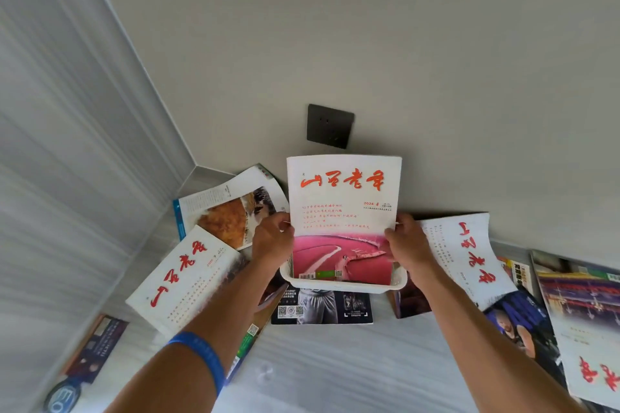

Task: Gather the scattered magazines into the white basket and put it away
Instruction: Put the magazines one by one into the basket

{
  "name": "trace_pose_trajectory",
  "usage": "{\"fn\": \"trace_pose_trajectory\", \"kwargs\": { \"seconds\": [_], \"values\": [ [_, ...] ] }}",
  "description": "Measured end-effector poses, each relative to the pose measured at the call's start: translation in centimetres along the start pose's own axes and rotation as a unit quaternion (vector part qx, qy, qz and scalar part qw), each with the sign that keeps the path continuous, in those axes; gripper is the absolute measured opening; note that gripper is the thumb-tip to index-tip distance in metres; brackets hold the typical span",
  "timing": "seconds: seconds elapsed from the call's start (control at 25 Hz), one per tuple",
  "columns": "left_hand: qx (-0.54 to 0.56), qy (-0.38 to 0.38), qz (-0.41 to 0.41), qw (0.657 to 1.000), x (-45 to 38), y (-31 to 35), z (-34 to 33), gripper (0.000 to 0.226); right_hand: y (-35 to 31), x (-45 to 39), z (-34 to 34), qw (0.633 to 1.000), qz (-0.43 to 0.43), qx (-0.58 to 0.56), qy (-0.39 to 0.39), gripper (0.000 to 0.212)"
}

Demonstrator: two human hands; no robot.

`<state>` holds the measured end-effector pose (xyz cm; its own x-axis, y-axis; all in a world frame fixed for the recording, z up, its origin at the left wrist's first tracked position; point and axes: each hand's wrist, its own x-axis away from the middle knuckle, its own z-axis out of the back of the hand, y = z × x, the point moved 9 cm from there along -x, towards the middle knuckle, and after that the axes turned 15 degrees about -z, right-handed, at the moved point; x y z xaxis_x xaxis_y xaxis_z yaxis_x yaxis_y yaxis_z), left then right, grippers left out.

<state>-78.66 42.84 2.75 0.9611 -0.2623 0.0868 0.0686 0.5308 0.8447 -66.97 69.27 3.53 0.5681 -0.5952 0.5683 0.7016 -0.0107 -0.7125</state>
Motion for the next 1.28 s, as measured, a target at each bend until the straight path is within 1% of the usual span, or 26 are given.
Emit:
{"fn": "trace_pose_trajectory", "kwargs": {
  "seconds": [0.04, 0.08, 0.12, 0.16, 0.2, 0.24, 0.28, 0.32, 0.36, 0.4, 0.48, 0.56, 0.64, 0.68, 0.72, 0.8, 0.84, 0.88, 0.92, 0.96, 1.0, 1.04, 1.08, 1.12, 1.2, 1.28],
  "values": [
    [0.035, 0.017, 0.022, 0.999, 0.9, -0.5, 0.3, 0.024, 0.4, 0.3, 0.3, 0.999, 0.002, 0.02, 0.027, 0.038],
    [0.071, 0.05, 0.036, 0.996, 2.4, -1.2, 1.1, 0.021, 0.9, 1.0, 0.4, 0.997, 0.018, 0.045, 0.058, 0.039],
    [0.09, 0.093, 0.043, 0.991, 4.3, -2.1, 2.2, 0.017, 1.3, 2.2, 0.2, 0.993, 0.05, 0.068, 0.082, 0.038],
    [0.093, 0.135, 0.062, 0.985, 6.8, -3.8, 3.3, 0.015, 1.6, 3.7, -0.6, 0.988, 0.092, 0.094, 0.085, 0.037],
    [0.071, 0.159, 0.108, 0.979, 9.9, -6.4, 4.6, 0.015, 1.9, 5.5, -2.1, 0.98, 0.137, 0.125, 0.071, 0.038],
    [0.039, 0.172, 0.177, 0.968, 13.3, -9.5, 5.8, 0.017, 2.1, 7.2, -3.7, 0.969, 0.181, 0.161, 0.058, 0.038],
    [0.011, 0.172, 0.261, 0.95, 16.9, -12.5, 6.7, 0.033, 2.6, 8.9, -5.1, 0.953, 0.221, 0.202, 0.054, 0.037],
    [0.012, 0.168, 0.327, 0.93, 19.9, -15.4, 7.1, 0.049, 3.2, 10.2, -6.3, 0.933, 0.254, 0.246, 0.064, 0.037],
    [0.048, 0.184, 0.373, 0.908, 21.9, -17.5, 7.0, 0.055, 3.8, 11.3, -7.3, 0.917, 0.273, 0.283, 0.073, 0.037],
    [0.092, 0.199, 0.4, 0.89, 22.8, -19.1, 6.6, 0.053, 4.2, 11.8, -8.0, 0.906, 0.278, 0.31, 0.074, 0.037],
    [0.188, 0.244, 0.431, 0.848, 22.5, -19.9, 5.6, 0.037, 4.8, 11.7, -8.6, 0.897, 0.265, 0.346, 0.069, 0.036],
    [0.265, 0.256, 0.447, 0.815, 21.3, -20.0, 4.0, 0.015, 5.6, 11.2, -8.7, 0.893, 0.259, 0.365, 0.05, 0.037],
    [0.343, 0.247, 0.46, 0.781, 19.9, -19.5, 2.3, 0.019, 6.5, 11.0, -8.5, 0.888, 0.263, 0.376, 0.015, 0.039],
    [0.357, 0.256, 0.458, 0.773, 19.0, -19.2, 2.2, 0.02, 6.8, 11.0, -8.4, 0.885, 0.268, 0.381, 0.001, 0.038],
    [0.36, 0.262, 0.453, 0.772, 18.1, -19.1, 2.1, 0.023, 7.0, 10.9, -8.4, 0.88, 0.276, 0.387, -0.011, 0.038],
    [0.364, 0.258, 0.434, 0.782, 16.0, -18.3, 1.8, 0.035, 7.4, 10.9, -8.5, 0.872, 0.284, 0.398, -0.028, 0.039],
    [0.338, 0.254, 0.426, 0.8, 15.5, -17.7, 1.9, 0.044, 7.4, 10.8, -8.5, 0.873, 0.281, 0.398, -0.029, 0.039],
    [0.252, 0.233, 0.402, 0.849, 15.0, -17.3, 2.4, 0.054, 7.4, 10.7, -8.4, 0.876, 0.276, 0.395, -0.028, 0.039],
    [0.091, 0.176, 0.345, 0.917, 14.2, -16.6, 3.2, 0.063, 7.4, 10.6, -8.5, 0.878, 0.272, 0.394, -0.028, 0.039],
    [-0.094, 0.099, 0.244, 0.96, 13.2, -15.6, 3.2, 0.069, 7.6, 10.6, -8.5, 0.878, 0.269, 0.395, -0.029, 0.038],
    [-0.233, 0.018, 0.123, 0.965, 12.4, -14.1, 2.0, 0.073, 7.7, 10.5, -8.6, 0.878, 0.268, 0.395, -0.03, 0.038],
    [-0.308, -0.056, 0.031, 0.949, 12.4, -13.2, 0.3, 0.076, 7.8, 10.4, -8.6, 0.879, 0.266, 0.395, -0.032, 0.037],
    [-0.342, -0.112, -0.009, 0.933, 12.5, -13.1, -1.1, 0.077, 7.9, 10.2, -8.6, 0.88, 0.264, 0.394, -0.034, 0.037],
    [-0.369, -0.147, -0.021, 0.918, 12.5, -13.3, -1.7, 0.075, 8.0, 10.1, -8.6, 0.881, 0.259, 0.393, -0.037, 0.037],
    [-0.424, -0.174, -0.039, 0.888, 12.0, -13.1, -1.5, 0.065, 8.3, 9.8, -8.8, 0.884, 0.251, 0.391, -0.043, 0.038],
    [-0.432, -0.202, -0.068, 0.876, 13.2, -12.9, -1.0, 0.061, 8.4, 9.8, -8.7, 0.887, 0.248, 0.387, -0.038, 0.037]
  ]
}}
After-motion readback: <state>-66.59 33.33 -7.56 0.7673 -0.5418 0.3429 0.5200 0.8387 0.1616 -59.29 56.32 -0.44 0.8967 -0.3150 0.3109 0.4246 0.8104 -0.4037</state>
